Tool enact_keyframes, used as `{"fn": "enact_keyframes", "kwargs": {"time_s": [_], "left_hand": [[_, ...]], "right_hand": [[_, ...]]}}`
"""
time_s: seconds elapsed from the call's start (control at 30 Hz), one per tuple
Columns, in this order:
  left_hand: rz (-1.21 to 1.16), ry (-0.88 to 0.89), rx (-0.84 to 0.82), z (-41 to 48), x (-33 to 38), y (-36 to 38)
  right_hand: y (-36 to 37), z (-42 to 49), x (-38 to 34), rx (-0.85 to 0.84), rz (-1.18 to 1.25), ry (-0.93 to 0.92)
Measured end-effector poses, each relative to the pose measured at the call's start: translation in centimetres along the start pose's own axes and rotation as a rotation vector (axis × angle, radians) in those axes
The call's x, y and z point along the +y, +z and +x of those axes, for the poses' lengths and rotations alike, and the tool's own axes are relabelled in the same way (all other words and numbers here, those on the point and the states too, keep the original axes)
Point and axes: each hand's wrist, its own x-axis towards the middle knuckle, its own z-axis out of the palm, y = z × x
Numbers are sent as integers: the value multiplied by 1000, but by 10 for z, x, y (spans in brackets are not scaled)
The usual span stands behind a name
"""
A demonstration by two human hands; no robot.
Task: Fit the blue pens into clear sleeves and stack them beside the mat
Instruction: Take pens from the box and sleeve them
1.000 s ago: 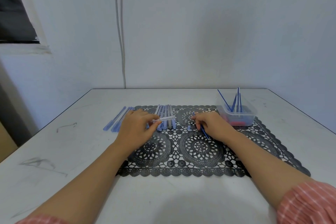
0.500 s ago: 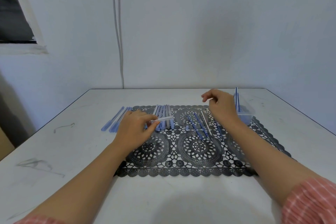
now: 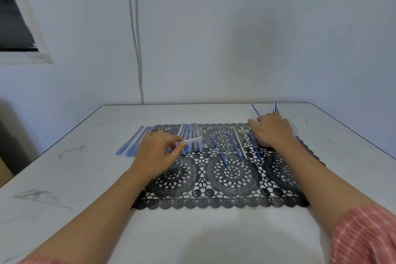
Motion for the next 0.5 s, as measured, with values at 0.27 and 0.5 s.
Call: {"fn": "enact_keyframes", "kwargs": {"time_s": [0.27, 0.5], "left_hand": [[-12, -11, -5, 0, 0, 0], [-4, -15, -2, -1, -1, -1]], "right_hand": [[0, -5, -3, -59, -104, 25], [0, -5, -3, -24, -62, 36]]}}
